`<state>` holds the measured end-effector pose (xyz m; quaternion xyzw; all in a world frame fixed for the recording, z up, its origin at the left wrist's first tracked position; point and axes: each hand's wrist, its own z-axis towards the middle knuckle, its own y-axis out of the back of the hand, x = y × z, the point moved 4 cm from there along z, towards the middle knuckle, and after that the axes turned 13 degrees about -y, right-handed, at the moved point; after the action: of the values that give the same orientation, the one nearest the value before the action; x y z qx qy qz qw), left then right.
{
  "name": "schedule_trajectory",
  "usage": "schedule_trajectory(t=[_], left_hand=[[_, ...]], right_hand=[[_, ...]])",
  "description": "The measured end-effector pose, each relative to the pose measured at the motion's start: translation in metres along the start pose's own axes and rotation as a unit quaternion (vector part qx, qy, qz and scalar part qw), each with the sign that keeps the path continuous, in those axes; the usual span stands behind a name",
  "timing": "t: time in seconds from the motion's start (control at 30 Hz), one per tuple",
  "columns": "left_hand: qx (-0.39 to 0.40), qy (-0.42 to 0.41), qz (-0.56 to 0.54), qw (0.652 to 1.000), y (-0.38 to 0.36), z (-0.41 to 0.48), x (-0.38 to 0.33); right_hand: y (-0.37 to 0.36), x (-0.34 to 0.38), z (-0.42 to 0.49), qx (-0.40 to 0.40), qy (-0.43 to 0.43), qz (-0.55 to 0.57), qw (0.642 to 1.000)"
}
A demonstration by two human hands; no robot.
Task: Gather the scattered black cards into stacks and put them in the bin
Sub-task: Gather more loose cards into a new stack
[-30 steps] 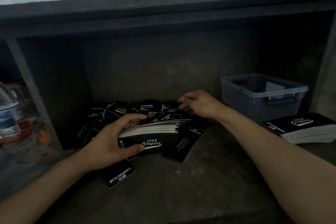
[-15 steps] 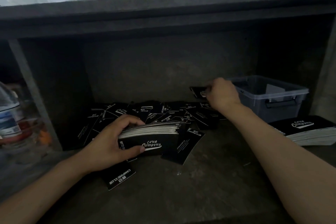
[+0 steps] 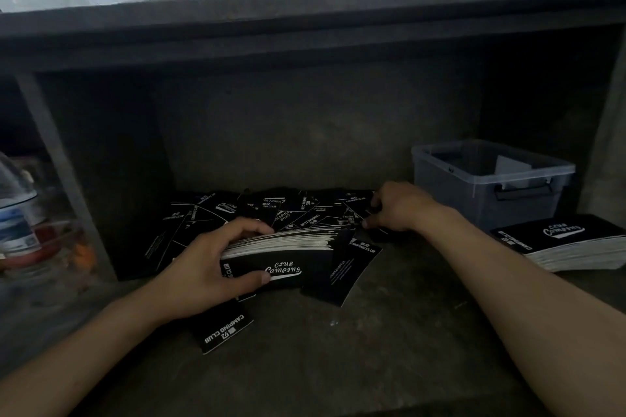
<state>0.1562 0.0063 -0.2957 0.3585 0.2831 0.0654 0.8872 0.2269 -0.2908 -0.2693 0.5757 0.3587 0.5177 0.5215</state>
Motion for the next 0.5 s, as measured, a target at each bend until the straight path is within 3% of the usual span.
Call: schedule_trajectory(t=[0.1,0.23,0.3,0.4,0.5], left_hand=[[0.007,-0.003,0.019,1.000,0.000,0.000,-0.001],[0.000,-0.002,0.034,0.999,0.002,0.000,0.000],[-0.004,-0.007,0.049,0.999,0.002,0.000,0.000],[-0.003,-0.009,0.063,0.998,0.003,0.000,0.001],[0.004,-0.007,0.066,0.998,0.004,0.000,0.000]], right_hand=[[-0.007,-0.004,0.004,0.014,-0.007,-0.009,1.000],[0.014,-0.002,0.000,-0.101,0.003,0.048,0.994],[0.025,0.000,-0.005,-0.147,0.033,0.130,0.980],[0.026,0.016,-0.015,-0.057,0.118,0.279,0.951],[0.027,0.028,-0.023,-0.037,0.129,0.349,0.927]])
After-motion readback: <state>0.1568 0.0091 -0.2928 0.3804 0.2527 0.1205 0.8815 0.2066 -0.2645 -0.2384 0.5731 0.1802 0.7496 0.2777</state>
